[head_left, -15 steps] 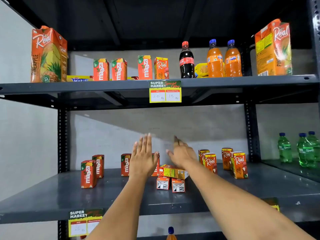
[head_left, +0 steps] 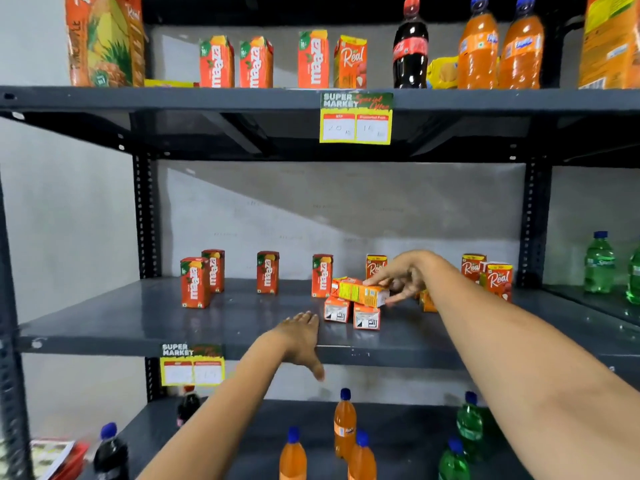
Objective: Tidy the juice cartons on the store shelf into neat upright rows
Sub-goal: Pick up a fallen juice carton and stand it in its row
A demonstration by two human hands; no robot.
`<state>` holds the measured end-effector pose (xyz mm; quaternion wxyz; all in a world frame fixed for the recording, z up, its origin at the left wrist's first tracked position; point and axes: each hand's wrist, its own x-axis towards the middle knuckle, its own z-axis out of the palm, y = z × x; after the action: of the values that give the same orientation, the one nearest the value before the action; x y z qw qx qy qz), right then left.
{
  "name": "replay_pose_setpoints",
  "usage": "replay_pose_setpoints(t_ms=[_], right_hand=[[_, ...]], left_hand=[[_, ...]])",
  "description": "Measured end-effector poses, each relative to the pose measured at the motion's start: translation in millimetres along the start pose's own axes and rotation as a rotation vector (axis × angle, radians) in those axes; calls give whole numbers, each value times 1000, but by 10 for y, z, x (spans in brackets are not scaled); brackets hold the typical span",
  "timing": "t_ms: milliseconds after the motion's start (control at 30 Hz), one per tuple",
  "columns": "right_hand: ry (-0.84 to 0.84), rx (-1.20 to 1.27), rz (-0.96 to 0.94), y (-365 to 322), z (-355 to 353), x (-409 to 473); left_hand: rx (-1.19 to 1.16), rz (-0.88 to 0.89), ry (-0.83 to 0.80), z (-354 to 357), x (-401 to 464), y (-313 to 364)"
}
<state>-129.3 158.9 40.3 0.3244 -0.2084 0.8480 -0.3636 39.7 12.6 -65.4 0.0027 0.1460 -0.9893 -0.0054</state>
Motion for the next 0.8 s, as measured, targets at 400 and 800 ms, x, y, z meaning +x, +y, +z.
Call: replay_pose_setpoints(t_ms=[400,800], right_hand=[[-126,639,-137,429,-21,113],[-15,1111,-730,576,604,214]], left_hand=[[140,31,803,523,-153,15],[123,-10,743,511,-206,64]])
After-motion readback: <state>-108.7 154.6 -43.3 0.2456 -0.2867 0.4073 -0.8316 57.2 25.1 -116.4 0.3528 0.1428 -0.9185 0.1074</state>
